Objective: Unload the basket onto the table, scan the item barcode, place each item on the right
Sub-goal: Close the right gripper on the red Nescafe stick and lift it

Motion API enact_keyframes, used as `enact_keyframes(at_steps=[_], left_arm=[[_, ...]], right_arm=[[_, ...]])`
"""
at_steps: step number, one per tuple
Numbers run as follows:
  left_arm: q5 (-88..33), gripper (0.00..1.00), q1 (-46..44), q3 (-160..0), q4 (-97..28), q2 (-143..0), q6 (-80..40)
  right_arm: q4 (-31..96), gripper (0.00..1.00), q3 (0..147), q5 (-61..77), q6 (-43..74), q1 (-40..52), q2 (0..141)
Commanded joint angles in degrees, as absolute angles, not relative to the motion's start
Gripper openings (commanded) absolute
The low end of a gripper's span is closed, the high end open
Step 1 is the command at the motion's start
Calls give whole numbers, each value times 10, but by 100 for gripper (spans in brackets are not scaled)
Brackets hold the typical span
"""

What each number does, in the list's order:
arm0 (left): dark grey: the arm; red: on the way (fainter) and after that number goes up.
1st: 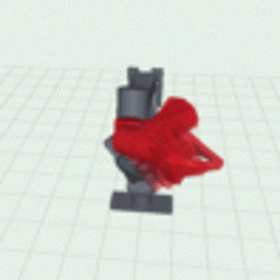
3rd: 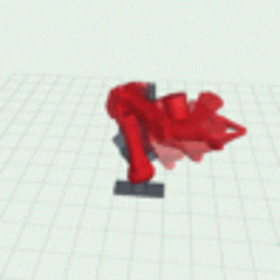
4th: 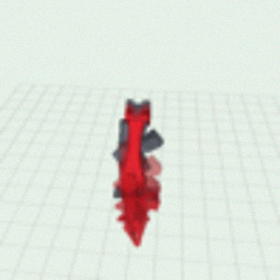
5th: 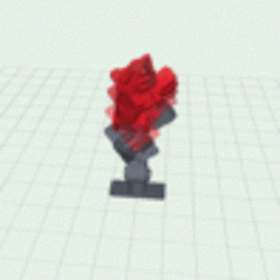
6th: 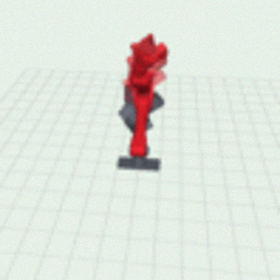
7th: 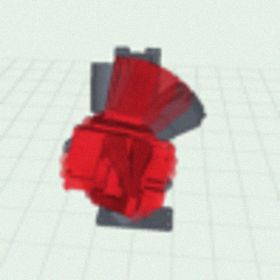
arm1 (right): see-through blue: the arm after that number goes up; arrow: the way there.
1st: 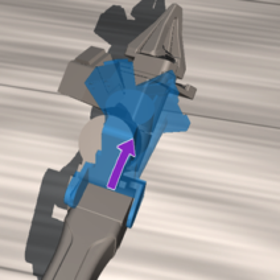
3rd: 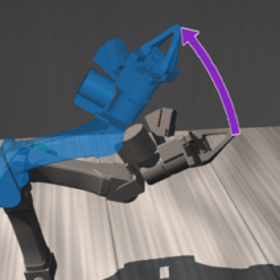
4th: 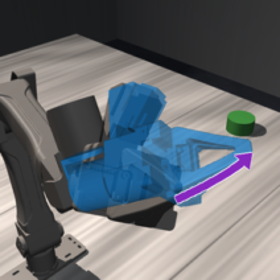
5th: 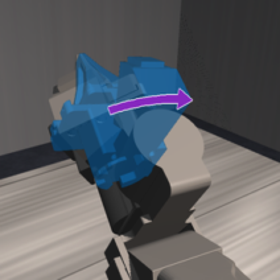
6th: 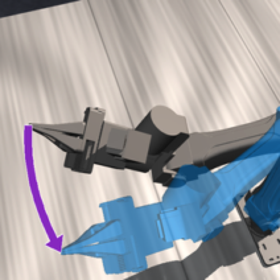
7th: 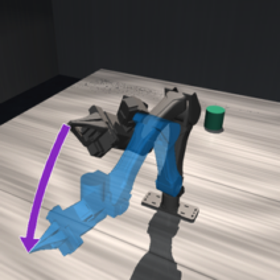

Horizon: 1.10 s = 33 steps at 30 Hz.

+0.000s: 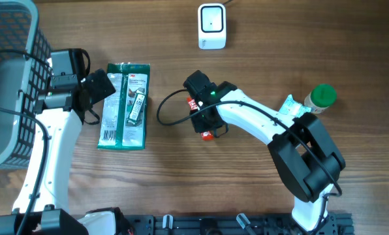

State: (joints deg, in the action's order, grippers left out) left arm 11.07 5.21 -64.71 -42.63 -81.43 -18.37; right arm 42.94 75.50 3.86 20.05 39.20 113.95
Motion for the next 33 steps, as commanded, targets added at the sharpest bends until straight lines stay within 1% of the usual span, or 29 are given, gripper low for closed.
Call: enact_keyframes(at_steps=[1,8,9,12,14,18,19,20,22,24,28,33], left_arm=[[110,100,54,-649,-425,-811,-189],[110,100,54,-649,-425,-811,-189],[110,100,54,-649,-425,-811,-189],[110,100,54,-649,-425,-811,-189],[110,100,54,-649,-425,-811,-189],[110,100,54,-649,-425,-811,-189],[110,100,54,-649,-425,-811,-189],[110,100,54,-649,-425,-811,-189],[110,100,54,-649,-425,-811,-189],[110,100,54,-649,-425,-811,-189],[110,100,54,-649,-425,-811,-189],[110,100,54,-649,-425,-811,-189]], right_arm=[[430,19,763,45,197,389,1133],[426,18,740,43,199,389,1148],[420,13,733,43,199,389,1150],[403,5,721,43,199,389,1150],[404,4,721,43,199,389,1150],[405,12,721,44,197,389,1150],[405,10,721,45,195,389,1150],[405,4,723,43,192,389,1150],[413,4,737,28,166,389,1148],[430,4,757,-13,169,389,1145],[455,4,788,-143,173,396,1114],[457,4,787,-291,132,415,1082]])
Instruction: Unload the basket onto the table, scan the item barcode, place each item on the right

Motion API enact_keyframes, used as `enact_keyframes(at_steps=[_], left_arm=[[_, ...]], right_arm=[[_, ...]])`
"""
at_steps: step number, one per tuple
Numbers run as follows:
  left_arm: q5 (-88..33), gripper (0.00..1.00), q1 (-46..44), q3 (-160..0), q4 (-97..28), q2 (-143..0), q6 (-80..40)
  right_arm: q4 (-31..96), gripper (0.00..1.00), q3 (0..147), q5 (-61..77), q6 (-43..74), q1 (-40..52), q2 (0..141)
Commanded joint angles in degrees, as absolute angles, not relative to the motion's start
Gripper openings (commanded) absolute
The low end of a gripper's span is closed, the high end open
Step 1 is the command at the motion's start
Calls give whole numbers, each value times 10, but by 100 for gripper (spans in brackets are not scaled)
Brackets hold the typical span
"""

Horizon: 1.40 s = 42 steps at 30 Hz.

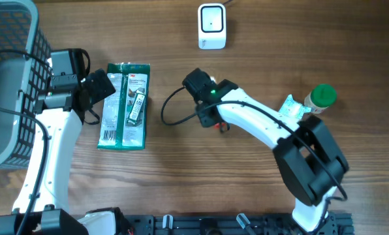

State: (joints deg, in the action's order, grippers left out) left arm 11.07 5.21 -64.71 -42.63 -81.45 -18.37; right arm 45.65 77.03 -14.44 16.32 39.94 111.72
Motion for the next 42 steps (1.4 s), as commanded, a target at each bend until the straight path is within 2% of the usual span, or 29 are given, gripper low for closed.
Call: enact_keyframes(at_steps=[1,10,14,18,21,29,35,39,42], left_arm=[[110,100,54,-649,-425,-811,-189],[110,100,54,-649,-425,-811,-189],[110,100,54,-649,-425,-811,-189],[110,100,54,-649,-425,-811,-189],[110,100,54,-649,-425,-811,-189],[110,100,54,-649,-425,-811,-189],[110,100,54,-649,-425,-811,-189],[110,100,54,-649,-425,-811,-189],[110,100,54,-649,-425,-811,-189]], right_arm=[[457,4,787,-312,132,419,1082],[408,4,738,-487,137,443,1084],[406,4,717,-634,144,471,1084],[394,4,717,-872,137,509,1084],[349,4,723,-871,-3,533,1082],[181,4,723,-871,-142,585,1070],[-19,4,723,-870,-319,633,1011],[-119,4,723,-870,-359,658,956],[-149,4,723,-870,-360,663,926]])
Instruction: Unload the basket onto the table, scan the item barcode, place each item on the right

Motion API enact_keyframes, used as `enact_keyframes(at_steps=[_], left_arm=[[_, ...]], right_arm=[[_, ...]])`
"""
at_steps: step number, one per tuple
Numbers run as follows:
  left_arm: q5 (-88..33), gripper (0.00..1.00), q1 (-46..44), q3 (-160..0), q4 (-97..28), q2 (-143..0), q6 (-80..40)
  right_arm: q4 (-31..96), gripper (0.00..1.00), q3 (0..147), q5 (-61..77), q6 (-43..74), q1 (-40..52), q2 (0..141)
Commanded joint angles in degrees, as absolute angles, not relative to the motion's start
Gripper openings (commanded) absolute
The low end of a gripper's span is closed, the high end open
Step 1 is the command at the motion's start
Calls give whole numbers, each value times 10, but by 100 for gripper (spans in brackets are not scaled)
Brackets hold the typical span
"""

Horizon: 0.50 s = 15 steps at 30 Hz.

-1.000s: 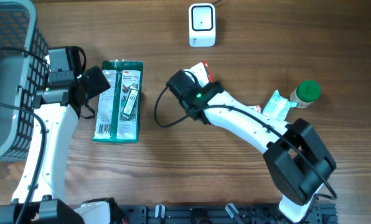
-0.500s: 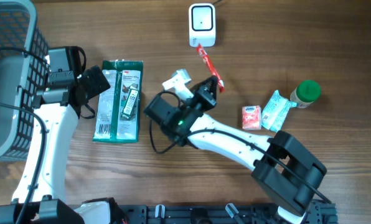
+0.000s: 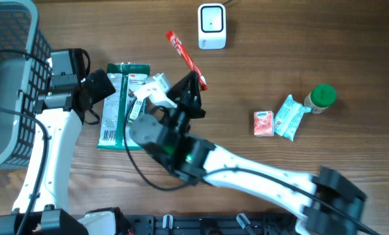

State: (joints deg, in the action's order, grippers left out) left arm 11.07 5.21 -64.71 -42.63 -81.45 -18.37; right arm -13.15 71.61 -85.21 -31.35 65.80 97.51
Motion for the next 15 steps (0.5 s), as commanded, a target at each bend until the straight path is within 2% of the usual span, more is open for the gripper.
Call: enact_keyframes(at_steps=[1,4,7,12,15], left_arm=[[110,100,54,-649,-425,-811,-189],[110,100,54,-649,-425,-811,-189],[110,100,54,-649,-425,-811,-189],[110,100,54,-649,-425,-811,-189],[110,100,54,-649,-425,-811,-189]], right_arm=[[-142,4,723,-870,-359,662,921],[-121,4,720,-859,-356,655,919],[-40,4,710,-775,-319,648,919],[178,4,709,-500,-117,607,919],[255,4,709,-322,3,559,919]])
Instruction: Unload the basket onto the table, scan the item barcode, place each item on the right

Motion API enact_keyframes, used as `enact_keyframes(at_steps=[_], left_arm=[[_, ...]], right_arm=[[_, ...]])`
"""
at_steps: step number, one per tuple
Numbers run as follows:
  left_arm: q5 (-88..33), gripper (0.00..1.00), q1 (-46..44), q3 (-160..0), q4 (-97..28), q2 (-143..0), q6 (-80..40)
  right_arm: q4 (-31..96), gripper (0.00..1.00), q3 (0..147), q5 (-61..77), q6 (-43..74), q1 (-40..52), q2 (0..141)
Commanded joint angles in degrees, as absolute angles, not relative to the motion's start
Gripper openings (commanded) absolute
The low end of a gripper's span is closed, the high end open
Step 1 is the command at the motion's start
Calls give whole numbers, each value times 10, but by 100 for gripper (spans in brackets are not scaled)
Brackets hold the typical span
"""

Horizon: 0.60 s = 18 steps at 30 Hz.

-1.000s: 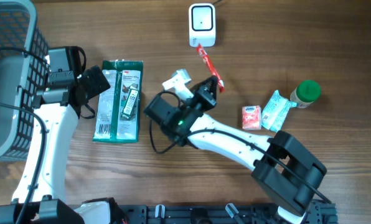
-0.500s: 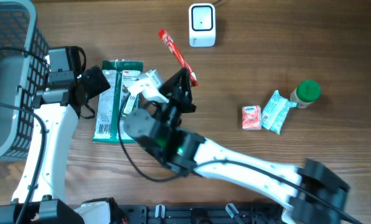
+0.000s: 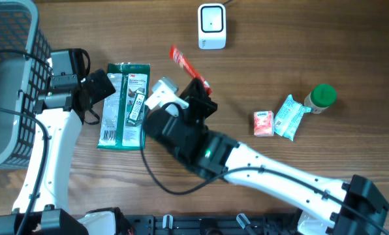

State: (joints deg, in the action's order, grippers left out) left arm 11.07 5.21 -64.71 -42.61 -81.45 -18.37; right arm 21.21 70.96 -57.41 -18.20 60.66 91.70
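My right gripper point(image 3: 200, 88) is raised high toward the overhead camera and is shut on a long thin red packet point(image 3: 185, 63). The packet sticks out up and to the left, its far end just left of and below the white scanner point(image 3: 211, 26) at the table's back edge. No barcode can be made out on the packet. My left gripper point(image 3: 102, 88) rests at the left edge of a green flat package point(image 3: 124, 104), fingers apparently open and holding nothing.
A grey mesh basket point(image 3: 12, 85) stands at the far left. On the right lie a small pink packet point(image 3: 264, 123), a light blue packet point(image 3: 289, 116) and a green-capped bottle point(image 3: 322, 96). The raised right arm hides much of the table's middle front.
The right gripper and the red packet have shifted slightly right and down in the view; the packet's tip sits a little lower beside the scanner. The left arm is unchanged.
The right gripper was first low over a small red item at mid-table, and still down over it a second later. Then it stood high near the camera with the red packet held toward the scanner, where it remains. The left arm never moved.
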Motion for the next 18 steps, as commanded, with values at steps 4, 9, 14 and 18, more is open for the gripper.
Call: enact_keyframes(at_steps=[4,9,14,18], left_arm=[[110,100,54,-649,-425,-811,-189],[110,100,54,-649,-425,-811,-189],[110,100,54,-649,-425,-811,-189],[110,100,54,-649,-425,-811,-189]], right_arm=[[307,4,709,-149,145,500,919],[321,5,715,-95,190,456,918],[371,4,762,53,146,397,918],[434,21,766,154,69,335,926]])
